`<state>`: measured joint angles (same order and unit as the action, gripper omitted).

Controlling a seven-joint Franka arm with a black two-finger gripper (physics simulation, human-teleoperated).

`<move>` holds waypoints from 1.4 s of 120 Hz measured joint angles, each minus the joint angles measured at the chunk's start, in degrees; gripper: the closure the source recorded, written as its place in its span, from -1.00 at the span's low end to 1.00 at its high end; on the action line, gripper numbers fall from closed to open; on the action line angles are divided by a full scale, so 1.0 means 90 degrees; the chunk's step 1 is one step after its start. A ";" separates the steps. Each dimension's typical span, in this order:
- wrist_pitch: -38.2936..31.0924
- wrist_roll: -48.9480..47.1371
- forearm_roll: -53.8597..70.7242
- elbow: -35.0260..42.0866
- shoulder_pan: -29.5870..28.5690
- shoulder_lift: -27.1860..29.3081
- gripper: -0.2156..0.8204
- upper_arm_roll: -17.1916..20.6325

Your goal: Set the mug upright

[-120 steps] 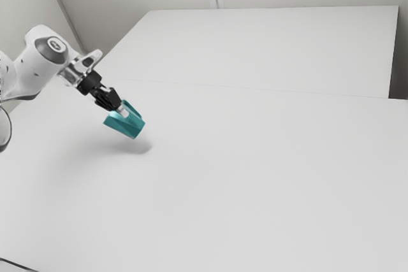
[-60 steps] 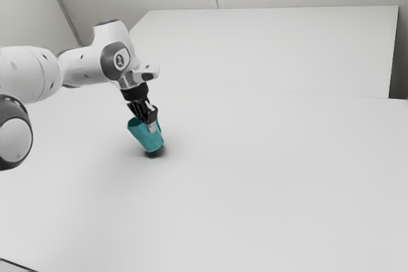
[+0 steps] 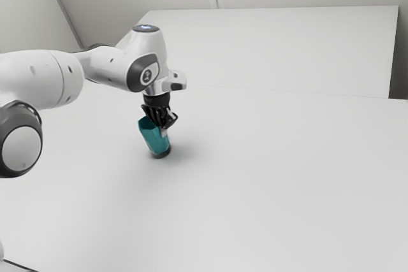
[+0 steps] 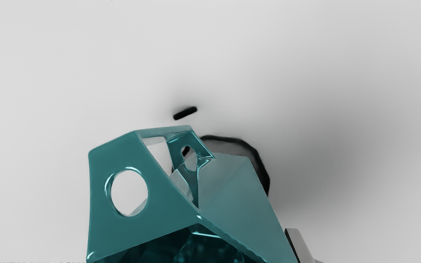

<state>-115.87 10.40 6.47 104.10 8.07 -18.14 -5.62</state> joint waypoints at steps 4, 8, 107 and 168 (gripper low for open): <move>-0.0012 -0.0096 0.0022 -0.0001 0.0006 -0.0008 0.93 0.0000; -0.0026 -0.0187 0.0038 -0.0001 0.0010 -0.0014 0.93 0.0000; -0.0073 -0.1166 0.0041 -0.0054 -0.0011 0.0156 -0.35 -0.0025; 0.1472 -0.0826 0.0260 -0.1378 0.0150 0.1674 -0.56 -0.0475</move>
<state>-102.62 2.97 8.81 91.70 9.42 -3.07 -9.90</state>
